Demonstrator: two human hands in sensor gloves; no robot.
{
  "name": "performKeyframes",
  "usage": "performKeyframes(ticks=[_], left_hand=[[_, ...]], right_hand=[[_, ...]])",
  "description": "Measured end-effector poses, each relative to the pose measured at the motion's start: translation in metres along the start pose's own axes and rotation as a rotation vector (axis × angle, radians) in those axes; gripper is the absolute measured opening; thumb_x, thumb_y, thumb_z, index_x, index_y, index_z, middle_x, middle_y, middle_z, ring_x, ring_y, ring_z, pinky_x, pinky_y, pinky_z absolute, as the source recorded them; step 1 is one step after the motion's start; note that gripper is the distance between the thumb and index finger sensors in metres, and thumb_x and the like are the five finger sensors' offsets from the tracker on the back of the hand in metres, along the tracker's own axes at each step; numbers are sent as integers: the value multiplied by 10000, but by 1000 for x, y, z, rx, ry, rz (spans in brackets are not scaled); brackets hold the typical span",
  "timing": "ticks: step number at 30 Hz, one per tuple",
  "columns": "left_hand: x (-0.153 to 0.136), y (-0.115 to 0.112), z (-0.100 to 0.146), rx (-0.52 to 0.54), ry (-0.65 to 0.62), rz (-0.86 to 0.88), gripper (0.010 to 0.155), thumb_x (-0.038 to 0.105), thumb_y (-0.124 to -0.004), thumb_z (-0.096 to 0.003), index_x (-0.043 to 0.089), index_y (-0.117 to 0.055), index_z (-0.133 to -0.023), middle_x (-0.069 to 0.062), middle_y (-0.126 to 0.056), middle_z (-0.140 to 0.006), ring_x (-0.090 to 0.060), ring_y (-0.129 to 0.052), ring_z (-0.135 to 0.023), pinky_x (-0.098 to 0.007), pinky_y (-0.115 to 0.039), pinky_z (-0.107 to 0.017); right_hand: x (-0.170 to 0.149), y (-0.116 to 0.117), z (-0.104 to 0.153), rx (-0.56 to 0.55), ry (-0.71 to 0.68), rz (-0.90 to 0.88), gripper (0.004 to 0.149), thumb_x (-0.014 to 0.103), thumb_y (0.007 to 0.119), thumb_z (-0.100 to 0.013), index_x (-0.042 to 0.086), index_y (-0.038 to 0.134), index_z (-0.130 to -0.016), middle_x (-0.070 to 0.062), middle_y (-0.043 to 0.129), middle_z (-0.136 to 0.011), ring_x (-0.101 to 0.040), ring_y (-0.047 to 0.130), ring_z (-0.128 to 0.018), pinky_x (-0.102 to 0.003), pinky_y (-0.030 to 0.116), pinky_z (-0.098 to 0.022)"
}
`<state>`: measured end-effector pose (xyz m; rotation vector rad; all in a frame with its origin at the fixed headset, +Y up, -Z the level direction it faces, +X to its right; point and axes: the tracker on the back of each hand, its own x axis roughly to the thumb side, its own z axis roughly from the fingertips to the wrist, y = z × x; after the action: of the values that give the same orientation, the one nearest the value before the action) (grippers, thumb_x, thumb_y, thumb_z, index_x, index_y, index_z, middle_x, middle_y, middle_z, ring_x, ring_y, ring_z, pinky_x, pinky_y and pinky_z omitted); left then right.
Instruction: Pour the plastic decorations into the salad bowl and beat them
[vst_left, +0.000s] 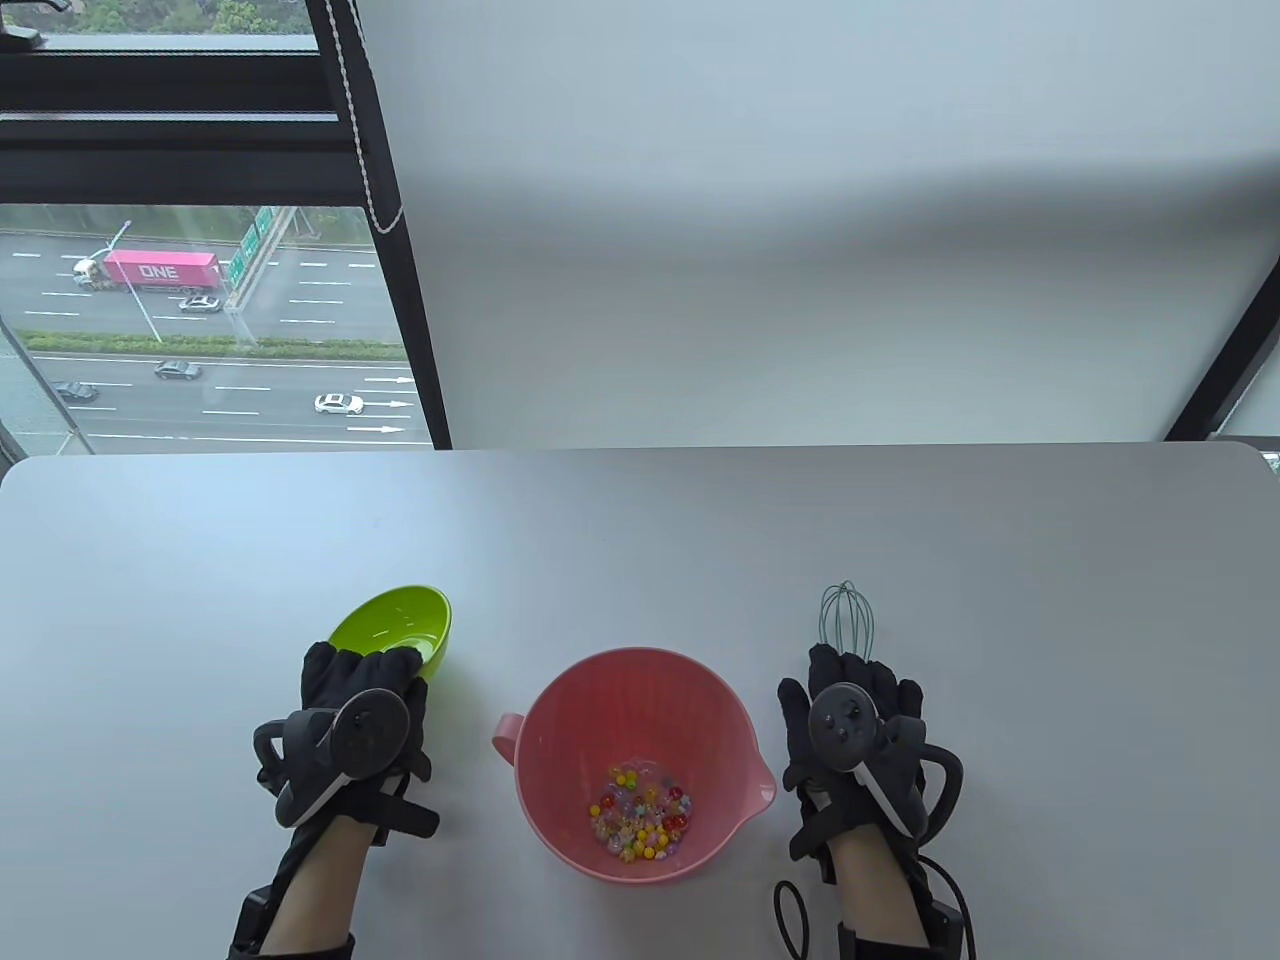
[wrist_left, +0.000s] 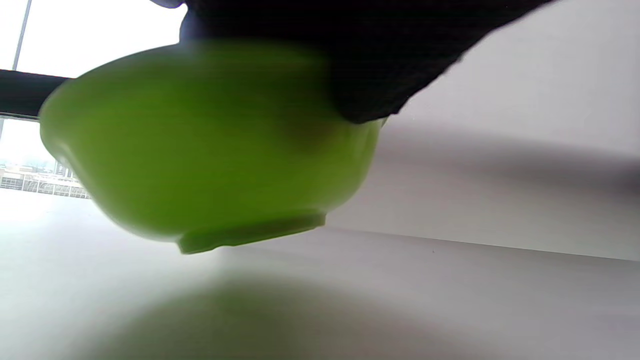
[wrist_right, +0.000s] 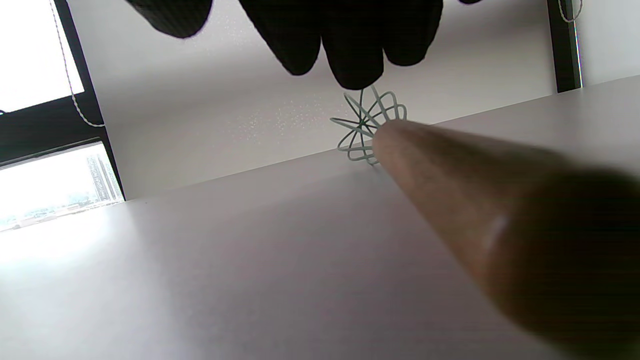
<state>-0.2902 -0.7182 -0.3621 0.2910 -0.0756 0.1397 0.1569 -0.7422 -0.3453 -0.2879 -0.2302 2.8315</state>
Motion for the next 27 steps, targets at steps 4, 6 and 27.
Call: performKeyframes(ticks=[4,6,27], left_hand=[[-1,-8,-1,-34,12,-47,426,349,-880,-486,149,-838,-859,-37,-925,-747,-322,-859,-713,-611,-452,-769],[0,-9,-2,-54,20,-61,427,356,-885,-485,154,-841,-859,-31,-930,-748,-319,-867,-716,-611,-457,-766],[8,1,6,80,-35,169,590,512,-758,-547,193,-697,-1041,-77,-779,-980,-389,-734,-904,-626,-377,-779]], right_hand=[[0,0,0,3,1,4,642,646,580,-565,279,594,-1092,-44,666,-1108,-341,597,-1012,-564,371,-770],[0,0,0,4,1,3,644,646,581,-565,276,596,-1092,-45,666,-1109,-341,598,-1012,-564,371,-770],[0,2,0,30,9,4,640,645,582,-564,269,622,-1081,-50,693,-1093,-345,618,-1000,-565,374,-768]])
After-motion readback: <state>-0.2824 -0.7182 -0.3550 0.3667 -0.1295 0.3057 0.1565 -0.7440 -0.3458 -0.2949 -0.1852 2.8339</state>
